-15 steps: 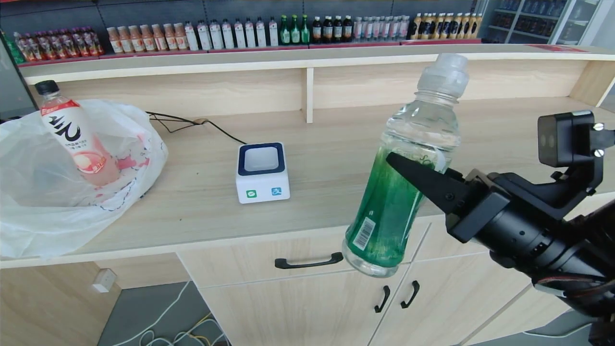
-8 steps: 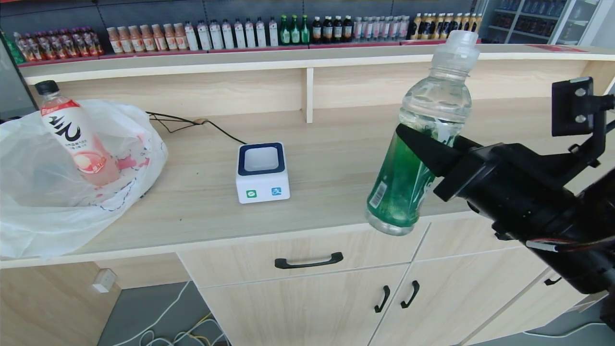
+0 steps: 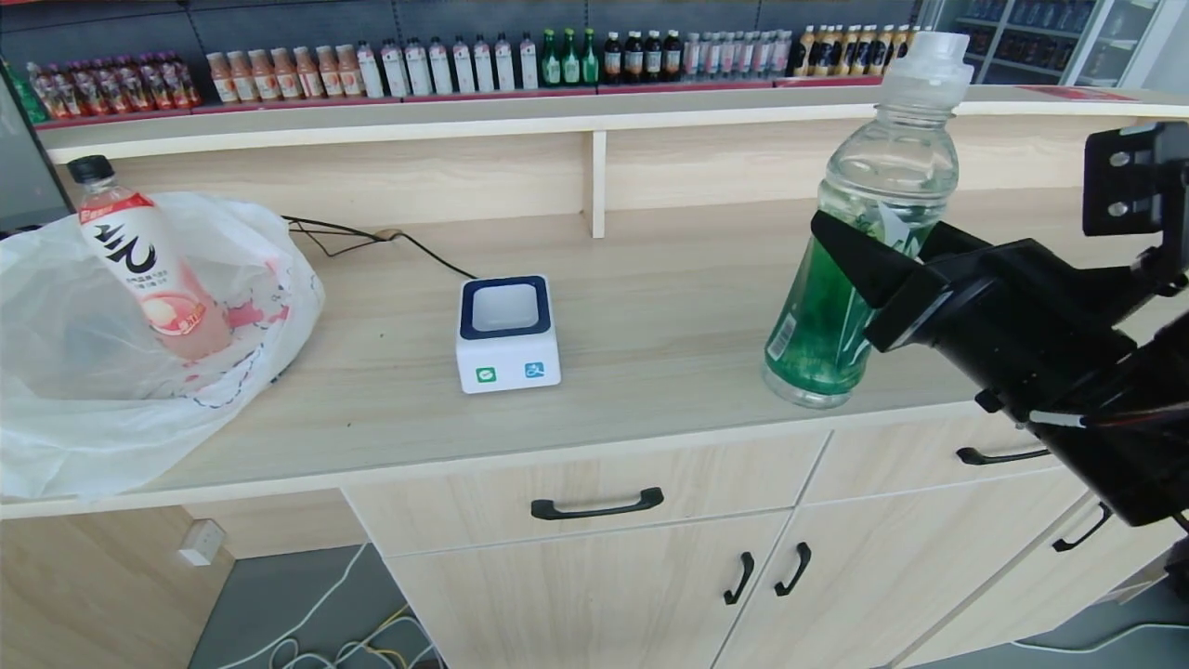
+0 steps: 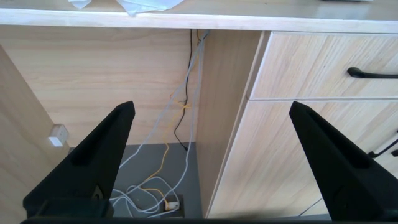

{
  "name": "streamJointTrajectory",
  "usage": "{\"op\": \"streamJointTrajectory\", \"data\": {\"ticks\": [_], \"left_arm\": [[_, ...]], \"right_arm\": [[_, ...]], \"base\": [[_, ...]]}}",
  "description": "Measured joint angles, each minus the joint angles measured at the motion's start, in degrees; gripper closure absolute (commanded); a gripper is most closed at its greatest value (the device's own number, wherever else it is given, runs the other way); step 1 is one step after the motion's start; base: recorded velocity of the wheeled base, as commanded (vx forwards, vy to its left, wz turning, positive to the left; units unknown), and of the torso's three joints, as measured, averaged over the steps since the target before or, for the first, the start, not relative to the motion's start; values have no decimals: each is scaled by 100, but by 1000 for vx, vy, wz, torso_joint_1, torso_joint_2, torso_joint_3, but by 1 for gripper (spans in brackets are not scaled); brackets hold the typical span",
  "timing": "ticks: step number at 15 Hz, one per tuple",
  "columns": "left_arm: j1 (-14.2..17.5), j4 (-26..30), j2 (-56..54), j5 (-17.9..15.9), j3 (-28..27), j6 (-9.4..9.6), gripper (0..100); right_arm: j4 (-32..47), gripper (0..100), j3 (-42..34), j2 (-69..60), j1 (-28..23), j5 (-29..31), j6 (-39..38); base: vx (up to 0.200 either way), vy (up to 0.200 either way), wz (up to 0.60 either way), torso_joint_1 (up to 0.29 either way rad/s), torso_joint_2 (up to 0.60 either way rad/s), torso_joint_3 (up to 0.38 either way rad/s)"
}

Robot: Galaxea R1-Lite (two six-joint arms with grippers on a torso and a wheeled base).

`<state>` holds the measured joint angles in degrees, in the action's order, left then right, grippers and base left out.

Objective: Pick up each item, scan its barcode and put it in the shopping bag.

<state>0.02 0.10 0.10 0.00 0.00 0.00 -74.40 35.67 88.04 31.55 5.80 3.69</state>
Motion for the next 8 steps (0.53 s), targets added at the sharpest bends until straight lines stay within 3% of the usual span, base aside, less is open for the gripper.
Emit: {"op": "streamJointTrajectory", "data": {"ticks": [5, 8], "left_arm": [[0, 0, 0, 0, 0, -13, 0], [0, 0, 0, 0, 0, -24, 0]], "right_arm": [[-358, 100, -397, 10, -396, -28, 166], [-445, 100, -538, -4, -422, -156, 166]], "base": [[0, 0, 0, 0, 0, 0], [0, 200, 0, -1, -1, 2]]}}
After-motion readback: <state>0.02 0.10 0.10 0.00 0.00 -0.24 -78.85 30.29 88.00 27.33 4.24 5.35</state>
